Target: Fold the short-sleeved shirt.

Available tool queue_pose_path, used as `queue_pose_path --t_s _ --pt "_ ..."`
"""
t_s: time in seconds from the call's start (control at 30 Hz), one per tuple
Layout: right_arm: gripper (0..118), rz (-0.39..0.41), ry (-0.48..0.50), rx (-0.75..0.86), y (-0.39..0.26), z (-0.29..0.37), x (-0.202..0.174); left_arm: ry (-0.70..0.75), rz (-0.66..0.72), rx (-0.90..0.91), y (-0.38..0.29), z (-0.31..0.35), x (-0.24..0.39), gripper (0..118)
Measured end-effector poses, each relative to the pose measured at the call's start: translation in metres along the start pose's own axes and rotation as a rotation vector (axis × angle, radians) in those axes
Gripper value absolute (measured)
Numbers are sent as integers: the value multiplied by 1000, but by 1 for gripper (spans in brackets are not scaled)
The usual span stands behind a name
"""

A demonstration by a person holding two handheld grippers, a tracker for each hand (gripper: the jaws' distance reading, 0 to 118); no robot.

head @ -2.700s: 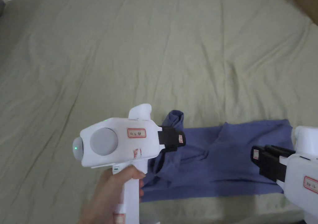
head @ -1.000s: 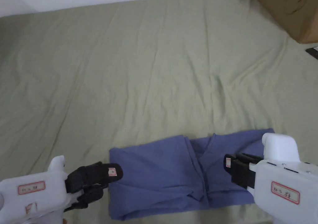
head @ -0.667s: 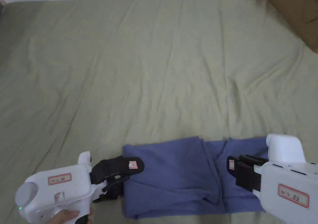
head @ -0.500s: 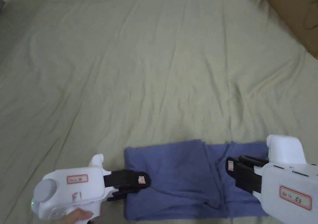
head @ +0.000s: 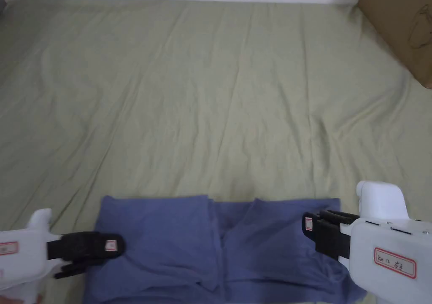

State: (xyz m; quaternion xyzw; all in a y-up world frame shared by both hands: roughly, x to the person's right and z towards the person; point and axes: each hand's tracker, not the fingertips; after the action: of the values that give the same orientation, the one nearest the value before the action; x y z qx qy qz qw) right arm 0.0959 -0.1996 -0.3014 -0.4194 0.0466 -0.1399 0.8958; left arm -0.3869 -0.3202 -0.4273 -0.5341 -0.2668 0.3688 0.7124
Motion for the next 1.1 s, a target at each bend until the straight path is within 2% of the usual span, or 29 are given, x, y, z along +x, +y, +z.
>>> queue_pose_path --t_s 0.1,0.23,0.43,0.5,0.73,0.87,1.0,1.03,1.07,1.1 --pt "0 -5 9 0 -3 0 3 104 1 42 8 32 1 8" --pt "0 -19 23 6 -5 1 8 111 6 71 8 45 29 8" --pt "0 -58 43 36 -9 10 25 170 -48 72 4 36 109 8" --pt "0 -73 44 50 -11 15 34 167 -128 71 -2 26 148 8" --pt "0 -124 39 67 -19 25 71 213 -394 -71 -23 -74 252 8" --pt "0 -176 15 85 -25 34 93 147 -288 -202 -34 -147 261 8" --pt "0 -224 -21 74 -34 37 110 181 -292 -297 -44 -205 255 9" --pt "0 -231 -28 67 -36 37 112 190 -300 -308 -45 -212 253 14" --pt "0 -236 -33 62 -38 38 114 195 -283 -313 -46 -217 250 24" --pt "0 -234 -37 56 -39 38 114 188 -272 -311 -43 -219 242 45"
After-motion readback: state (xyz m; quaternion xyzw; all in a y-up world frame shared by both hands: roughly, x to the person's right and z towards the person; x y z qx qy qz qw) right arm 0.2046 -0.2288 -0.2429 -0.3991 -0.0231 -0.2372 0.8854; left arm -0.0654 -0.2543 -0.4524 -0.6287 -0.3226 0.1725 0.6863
